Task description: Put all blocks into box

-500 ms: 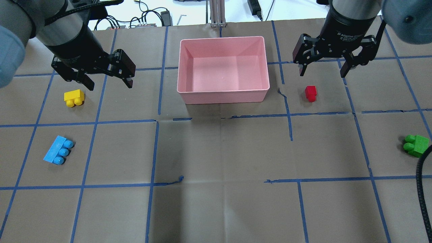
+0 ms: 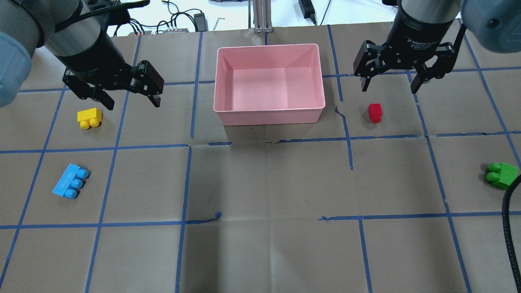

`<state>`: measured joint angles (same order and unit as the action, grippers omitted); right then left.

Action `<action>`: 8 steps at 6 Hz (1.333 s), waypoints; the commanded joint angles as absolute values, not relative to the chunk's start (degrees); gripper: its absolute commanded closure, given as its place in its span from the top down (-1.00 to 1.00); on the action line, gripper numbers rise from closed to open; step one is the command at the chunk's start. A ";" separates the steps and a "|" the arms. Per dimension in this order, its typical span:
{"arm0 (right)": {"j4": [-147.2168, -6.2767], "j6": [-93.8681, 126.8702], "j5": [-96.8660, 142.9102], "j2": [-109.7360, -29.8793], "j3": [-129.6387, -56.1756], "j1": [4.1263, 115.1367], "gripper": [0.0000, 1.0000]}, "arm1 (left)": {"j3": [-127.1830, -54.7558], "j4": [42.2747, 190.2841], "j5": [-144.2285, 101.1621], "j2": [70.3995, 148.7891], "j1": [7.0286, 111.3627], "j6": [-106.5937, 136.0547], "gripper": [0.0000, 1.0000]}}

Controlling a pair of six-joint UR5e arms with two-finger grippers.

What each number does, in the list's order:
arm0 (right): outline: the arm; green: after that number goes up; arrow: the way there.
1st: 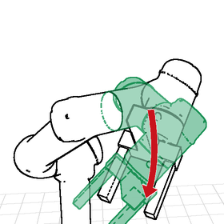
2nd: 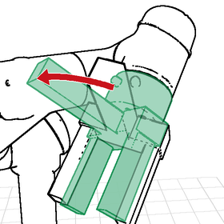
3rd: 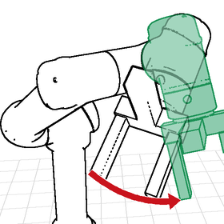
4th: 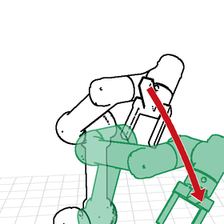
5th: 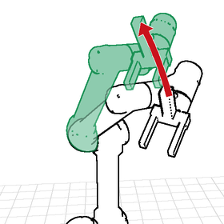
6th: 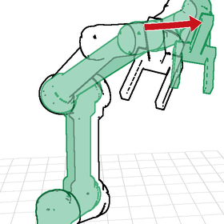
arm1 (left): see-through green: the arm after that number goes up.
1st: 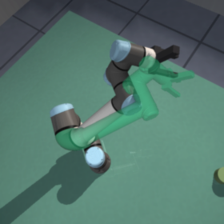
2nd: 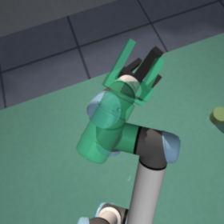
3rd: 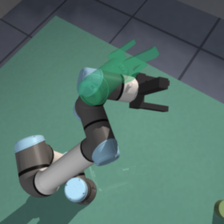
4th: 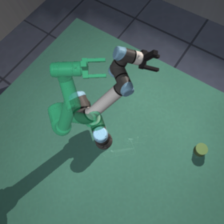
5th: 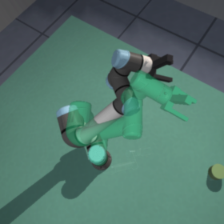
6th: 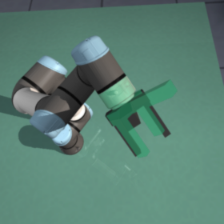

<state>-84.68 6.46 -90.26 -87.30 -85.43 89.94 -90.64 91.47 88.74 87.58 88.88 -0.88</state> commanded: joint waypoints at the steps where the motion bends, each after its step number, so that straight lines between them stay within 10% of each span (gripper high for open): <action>1: -84.64 6.50 -90.18 -87.36 -85.43 90.00 0.99 | -90.79 94.89 88.86 87.54 86.51 -0.88 0.99; 8: -85.16 -14.34 -89.56 -86.66 -85.25 75.81 0.99 | -100.27 93.37 99.32 90.60 59.80 -40.10 0.99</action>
